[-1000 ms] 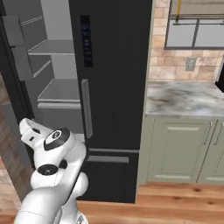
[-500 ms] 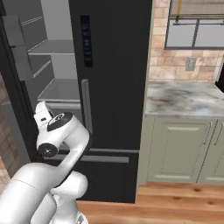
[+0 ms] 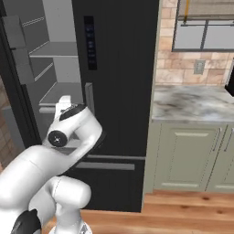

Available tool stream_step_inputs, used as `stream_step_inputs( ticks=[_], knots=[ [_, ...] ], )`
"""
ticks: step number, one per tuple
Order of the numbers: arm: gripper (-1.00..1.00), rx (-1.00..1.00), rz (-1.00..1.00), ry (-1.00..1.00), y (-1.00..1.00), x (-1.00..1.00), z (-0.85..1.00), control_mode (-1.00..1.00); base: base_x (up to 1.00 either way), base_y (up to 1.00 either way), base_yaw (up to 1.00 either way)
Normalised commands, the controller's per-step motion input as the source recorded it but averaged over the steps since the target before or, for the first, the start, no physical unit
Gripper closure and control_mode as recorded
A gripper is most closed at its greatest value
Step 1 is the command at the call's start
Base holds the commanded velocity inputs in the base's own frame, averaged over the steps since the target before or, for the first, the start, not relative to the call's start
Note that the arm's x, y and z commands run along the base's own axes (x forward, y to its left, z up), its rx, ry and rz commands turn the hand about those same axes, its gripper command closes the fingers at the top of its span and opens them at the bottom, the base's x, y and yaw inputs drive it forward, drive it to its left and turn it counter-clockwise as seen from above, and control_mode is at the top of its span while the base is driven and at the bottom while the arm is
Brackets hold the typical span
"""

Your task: Place one of the steaks on the plate and the other in the bowl. Then place the bowl in the fridge.

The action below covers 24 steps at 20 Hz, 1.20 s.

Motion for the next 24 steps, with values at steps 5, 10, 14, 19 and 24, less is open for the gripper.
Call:
stream_step_inputs(
  ticks=[5,10,14,19,24],
  knots=[
    [-1.00,0.18,0.33,0.51,-0.15,0.00,0.62,-1.00,0.00,0.00,0.00],
    [-1.00,0.02,0.59,0.30,0.00,-0.21,0.34,-1.00,0.00,0.00,0.00],
    [-1.00,0.06,0.63,0.07,-0.06,-0.16,0.41,-1.00,0.00,0.00,0.00],
    [-1.00,0.12,0.59,0.09,-0.13,-0.03,0.60,-1.00,0.00,0.00,0.00],
    [-1.00,0.05,0.50,0.16,-0.02,0.00,0.63,-1.00,0.00,0.00,0.00]
  ],
)
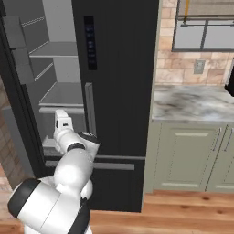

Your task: Place one of the steaks on the plate and the other in the bowl. Then place the bowl in the fridge.

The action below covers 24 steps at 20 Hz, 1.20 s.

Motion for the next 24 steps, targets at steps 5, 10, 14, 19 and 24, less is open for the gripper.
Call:
stream_step_inputs(
  ticks=[5,10,14,19,24],
  knots=[
    [1.00,0.00,0.44,0.19,0.00,0.00,0.67,-1.00,0.00,0.00,0.00],
    [1.00,0.04,0.40,0.12,-0.02,0.00,0.63,-1.00,0.00,0.00,0.00],
    [1.00,0.00,0.32,0.16,0.00,0.06,0.51,-1.00,0.00,0.00,0.00],
    [1.00,0.05,0.30,0.15,-0.08,0.20,0.45,-1.00,0.00,0.00,0.00],
    [1.00,0.09,0.33,0.18,-0.07,0.37,0.31,-1.00,0.00,0.00,0.00]
  ],
)
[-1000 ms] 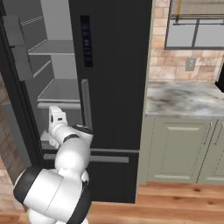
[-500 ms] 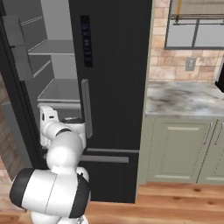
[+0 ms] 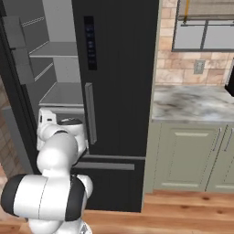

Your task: Place one of the steaks on the plate and the other in the bowl. Then place the bowl in the fridge.

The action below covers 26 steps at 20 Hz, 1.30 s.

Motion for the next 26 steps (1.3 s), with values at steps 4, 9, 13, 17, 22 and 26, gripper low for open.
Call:
stream_step_inputs(
  ticks=[4,9,13,17,22,26],
  knots=[
    [1.00,0.10,0.40,0.20,-0.01,0.41,0.28,-1.00,0.00,0.00,0.00],
    [1.00,0.12,0.41,0.19,-0.08,0.47,0.32,-1.00,0.00,0.00,0.00],
    [1.00,0.13,0.44,0.16,-0.15,0.50,0.28,-1.00,0.00,0.00,0.00],
    [1.00,0.14,0.44,0.14,-0.17,0.60,0.25,-1.00,0.00,0.00,0.00],
    [1.00,0.15,0.47,0.15,-0.17,0.66,0.24,-1.00,0.00,0.00,0.00],
    [1.00,0.14,0.49,0.16,-0.09,0.57,0.20,-1.00,0.00,0.00,0.00]
  ],
)
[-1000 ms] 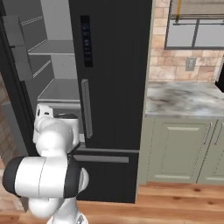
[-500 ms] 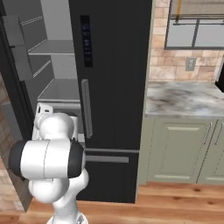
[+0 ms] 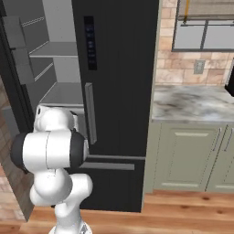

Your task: Place one of the steaks on the plate and the other in the bowl. Then place the bowl in the fridge.

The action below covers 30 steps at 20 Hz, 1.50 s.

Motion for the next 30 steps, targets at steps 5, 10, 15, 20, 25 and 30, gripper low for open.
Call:
stream_step_inputs(
  ticks=[5,10,15,20,25,30],
  knots=[
    [1.00,0.14,0.50,0.15,-0.07,0.47,0.23,-1.00,0.00,0.00,0.00],
    [1.00,0.18,0.53,0.17,-0.09,0.42,0.28,-1.00,0.00,0.00,0.00],
    [1.00,0.21,0.63,0.26,0.00,0.33,0.34,-1.00,0.00,0.00,0.00],
    [1.00,0.20,0.70,0.33,0.00,0.45,0.43,-1.00,0.00,0.00,0.00],
    [1.00,0.17,0.70,0.32,0.02,0.50,0.50,-1.00,0.00,0.00,0.00],
    [1.00,0.15,0.68,0.33,0.13,0.49,0.49,-1.00,0.00,0.00,0.00]
  ],
)
